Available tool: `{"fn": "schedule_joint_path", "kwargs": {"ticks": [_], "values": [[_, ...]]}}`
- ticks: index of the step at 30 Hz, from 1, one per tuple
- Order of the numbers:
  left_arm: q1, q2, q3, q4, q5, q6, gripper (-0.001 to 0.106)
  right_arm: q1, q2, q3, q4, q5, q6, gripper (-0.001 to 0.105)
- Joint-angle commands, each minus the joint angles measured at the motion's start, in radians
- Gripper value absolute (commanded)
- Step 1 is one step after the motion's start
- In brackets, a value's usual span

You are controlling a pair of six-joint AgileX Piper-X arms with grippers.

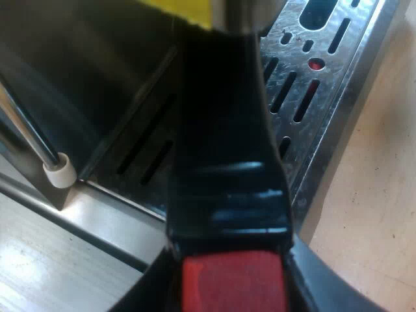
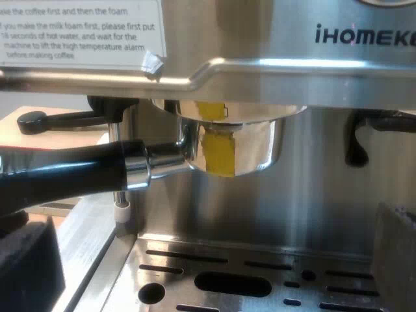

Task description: Put the handle in the coffee machine

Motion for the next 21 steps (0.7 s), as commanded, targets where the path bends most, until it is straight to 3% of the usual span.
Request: {"fn": "schedule_joint_path", "kwargs": {"ticks": [1, 21], "values": [[-0.002, -0.005, -0.02, -0.027, 0.052, 0.004, 0.0, -0.003, -0.002, 0.0, -0.01, -0.009, -0.013, 0.105], [-0.002, -0.005, -0.09, -0.007, 0.095, -0.039, 0.0, -0.003, -0.002, 0.0, -0.005, -0.009, -0.006, 0.105]]}}
